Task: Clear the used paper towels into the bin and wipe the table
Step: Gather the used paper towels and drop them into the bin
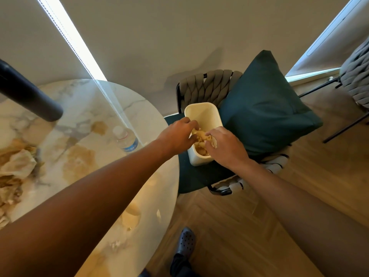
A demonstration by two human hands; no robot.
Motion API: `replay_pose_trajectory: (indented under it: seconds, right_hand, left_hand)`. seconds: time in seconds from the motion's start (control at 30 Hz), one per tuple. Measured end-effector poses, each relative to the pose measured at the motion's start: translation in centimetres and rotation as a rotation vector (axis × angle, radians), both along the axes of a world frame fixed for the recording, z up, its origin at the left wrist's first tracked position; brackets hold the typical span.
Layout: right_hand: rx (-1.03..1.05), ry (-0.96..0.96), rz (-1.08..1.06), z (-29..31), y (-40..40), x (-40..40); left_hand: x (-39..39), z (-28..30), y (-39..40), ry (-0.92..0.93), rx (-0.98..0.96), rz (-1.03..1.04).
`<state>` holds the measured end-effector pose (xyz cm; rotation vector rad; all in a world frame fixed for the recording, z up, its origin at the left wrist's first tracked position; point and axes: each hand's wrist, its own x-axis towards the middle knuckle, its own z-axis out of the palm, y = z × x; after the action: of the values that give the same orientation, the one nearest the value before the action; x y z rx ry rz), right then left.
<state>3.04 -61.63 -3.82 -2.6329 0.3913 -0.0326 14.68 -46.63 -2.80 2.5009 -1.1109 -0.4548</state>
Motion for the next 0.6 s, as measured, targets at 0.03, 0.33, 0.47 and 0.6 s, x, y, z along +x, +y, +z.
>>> replay_pose_trajectory:
  seconds: [0.03, 0.33, 0.47, 0.6]
  right_hand:
    - [-0.001, -0.004, 0.009, 0.3, 0.6, 0.0]
    - [-0.033, -0.034, 0.069, 2.6, 8.0, -0.5]
    - [-0.021, -0.061, 0.101, 3.4, 12.2, -0.8]
    - [-0.008, -0.066, 0.164, 4.2, 16.9, -0.5]
  left_hand:
    - [-0.2, 0.3, 0.6, 0.000, -0.006, 0.000]
    - [-2.6, 2.5, 9.0, -0.033, 0.005, 0.023]
    - [-3.4, 3.1, 14.1, -0.062, 0.016, 0.046]
    - [-3.7, 3.5, 20.2, -0.089, 0.020, 0.047]
